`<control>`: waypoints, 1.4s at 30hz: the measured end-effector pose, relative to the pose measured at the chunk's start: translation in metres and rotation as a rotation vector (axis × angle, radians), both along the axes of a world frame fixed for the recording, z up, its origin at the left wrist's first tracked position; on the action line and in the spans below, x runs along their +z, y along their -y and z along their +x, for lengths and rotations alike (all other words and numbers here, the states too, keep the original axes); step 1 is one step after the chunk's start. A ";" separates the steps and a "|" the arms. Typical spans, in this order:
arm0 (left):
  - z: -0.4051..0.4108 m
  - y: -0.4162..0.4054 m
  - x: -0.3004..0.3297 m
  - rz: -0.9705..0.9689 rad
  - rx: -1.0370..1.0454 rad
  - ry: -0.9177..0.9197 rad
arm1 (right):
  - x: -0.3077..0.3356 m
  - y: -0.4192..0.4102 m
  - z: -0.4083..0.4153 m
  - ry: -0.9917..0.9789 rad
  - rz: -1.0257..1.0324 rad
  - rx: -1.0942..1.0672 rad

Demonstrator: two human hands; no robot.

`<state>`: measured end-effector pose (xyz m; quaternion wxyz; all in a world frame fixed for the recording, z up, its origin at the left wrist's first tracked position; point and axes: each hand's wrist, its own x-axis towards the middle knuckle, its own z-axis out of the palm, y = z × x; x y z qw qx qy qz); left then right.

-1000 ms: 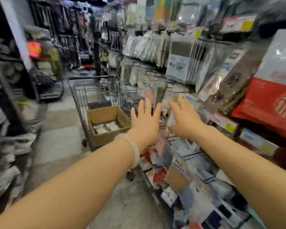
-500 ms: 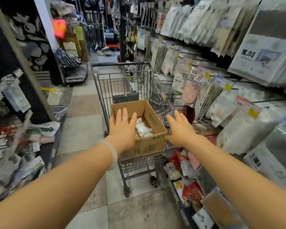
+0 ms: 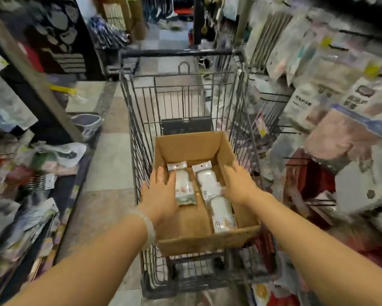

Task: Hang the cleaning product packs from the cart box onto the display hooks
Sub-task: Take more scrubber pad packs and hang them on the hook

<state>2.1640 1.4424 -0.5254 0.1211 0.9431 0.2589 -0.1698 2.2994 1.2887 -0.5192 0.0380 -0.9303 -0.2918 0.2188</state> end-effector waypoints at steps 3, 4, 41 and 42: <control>0.041 -0.009 -0.045 -0.092 0.065 -0.084 | -0.047 -0.014 0.038 -0.192 -0.019 -0.056; 0.051 -0.008 -0.062 -0.138 0.083 -0.109 | -0.062 -0.016 0.048 -0.256 -0.024 -0.084; 0.231 -0.048 -0.313 -1.095 0.909 0.201 | -0.301 -0.100 0.160 -0.656 0.403 -0.966; 0.236 -0.047 -0.314 -1.110 0.883 0.168 | -0.304 -0.104 0.163 -0.678 0.401 -0.966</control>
